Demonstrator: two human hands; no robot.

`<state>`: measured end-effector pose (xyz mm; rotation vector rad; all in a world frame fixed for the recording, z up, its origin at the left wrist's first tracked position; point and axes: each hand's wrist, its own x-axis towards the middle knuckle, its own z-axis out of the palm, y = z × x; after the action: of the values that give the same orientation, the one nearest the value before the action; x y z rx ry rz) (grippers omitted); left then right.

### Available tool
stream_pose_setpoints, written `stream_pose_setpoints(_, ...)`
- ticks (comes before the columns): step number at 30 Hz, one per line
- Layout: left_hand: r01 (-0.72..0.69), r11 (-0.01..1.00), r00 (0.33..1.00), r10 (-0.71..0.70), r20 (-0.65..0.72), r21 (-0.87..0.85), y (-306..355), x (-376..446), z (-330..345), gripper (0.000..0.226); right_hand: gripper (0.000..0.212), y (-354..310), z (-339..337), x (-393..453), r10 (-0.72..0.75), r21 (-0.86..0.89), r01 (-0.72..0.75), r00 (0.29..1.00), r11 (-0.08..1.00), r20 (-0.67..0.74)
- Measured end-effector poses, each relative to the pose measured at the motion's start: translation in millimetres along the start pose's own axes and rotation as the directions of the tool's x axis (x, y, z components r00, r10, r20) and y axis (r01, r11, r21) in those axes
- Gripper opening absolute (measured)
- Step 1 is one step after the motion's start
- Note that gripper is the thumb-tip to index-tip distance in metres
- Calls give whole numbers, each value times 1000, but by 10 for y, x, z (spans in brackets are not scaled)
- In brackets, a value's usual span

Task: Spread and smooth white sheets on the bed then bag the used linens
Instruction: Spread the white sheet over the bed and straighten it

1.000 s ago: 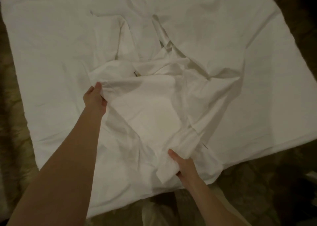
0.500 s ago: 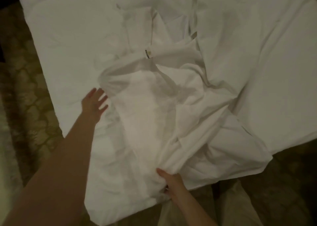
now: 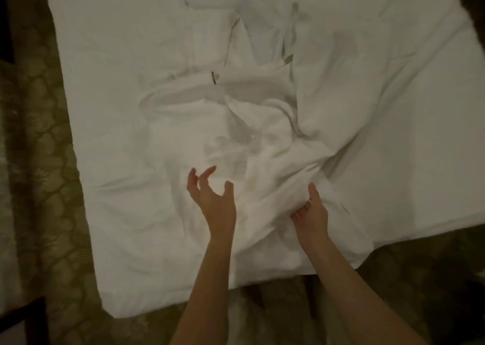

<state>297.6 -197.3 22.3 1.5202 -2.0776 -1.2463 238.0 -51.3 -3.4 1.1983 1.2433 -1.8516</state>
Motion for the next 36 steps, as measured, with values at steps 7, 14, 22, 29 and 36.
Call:
stream_pose_setpoints(7, 668, 635, 707, -380, 596, -388, 475, -967, 840, 16, 30, -666, -153, 303, 169, -75, -161, 980, 984, 104)
stream_pose_setpoints(14, 858, 237, 505, -554, 662, -456, 278, -1199, 1294, 40, 20, -1093, -371, 512, 190, -248, -125, 947, 961, 259)
stream_pose_setpoints(22, 737, 344, 644, -621, 447, -582, 122, -1245, 1342, 62, 19, -808, -899, 535, 234, -192, -199, 955, 961, 181)
stream_pose_setpoints(29, 732, 251, 588, -702, 402, -634, -87, -1054, 833, 6, 28, -1160, -338, 672, 280, -176, -250, 944, 952, 176)
stream_pose_setpoints(36, 708, 334, 705, -361, 610, -622, 193, -871, 897, 43, 40, -879, -134, 542, 343, -115, -325, 916, 939, 207)
